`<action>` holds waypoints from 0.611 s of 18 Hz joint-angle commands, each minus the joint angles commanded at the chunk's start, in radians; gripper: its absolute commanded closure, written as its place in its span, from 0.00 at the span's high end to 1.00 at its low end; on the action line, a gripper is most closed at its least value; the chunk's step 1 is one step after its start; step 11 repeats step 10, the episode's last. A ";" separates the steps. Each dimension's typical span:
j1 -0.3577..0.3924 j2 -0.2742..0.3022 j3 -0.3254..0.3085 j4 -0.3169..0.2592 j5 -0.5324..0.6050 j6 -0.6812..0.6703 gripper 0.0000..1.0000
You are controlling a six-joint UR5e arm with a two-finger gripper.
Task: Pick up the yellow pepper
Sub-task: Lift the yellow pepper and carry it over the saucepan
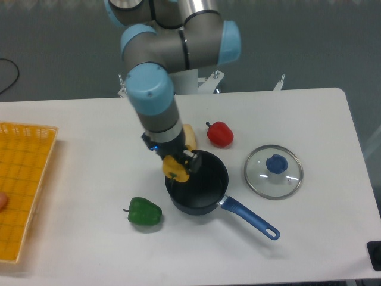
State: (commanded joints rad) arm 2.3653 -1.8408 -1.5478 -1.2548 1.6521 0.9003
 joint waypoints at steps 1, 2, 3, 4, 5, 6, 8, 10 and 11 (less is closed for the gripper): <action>0.008 0.002 -0.002 0.000 -0.002 0.012 0.57; 0.012 0.002 -0.003 0.000 -0.002 0.015 0.57; 0.014 0.002 -0.005 0.000 0.000 0.017 0.57; 0.014 0.002 -0.006 0.000 0.000 0.019 0.57; 0.015 0.002 -0.006 0.000 0.000 0.019 0.57; 0.015 0.000 -0.006 0.000 0.000 0.019 0.57; 0.015 0.000 -0.006 0.000 0.002 0.019 0.57; 0.017 0.000 -0.011 0.000 0.002 0.019 0.57; 0.017 0.000 -0.011 0.000 0.002 0.019 0.57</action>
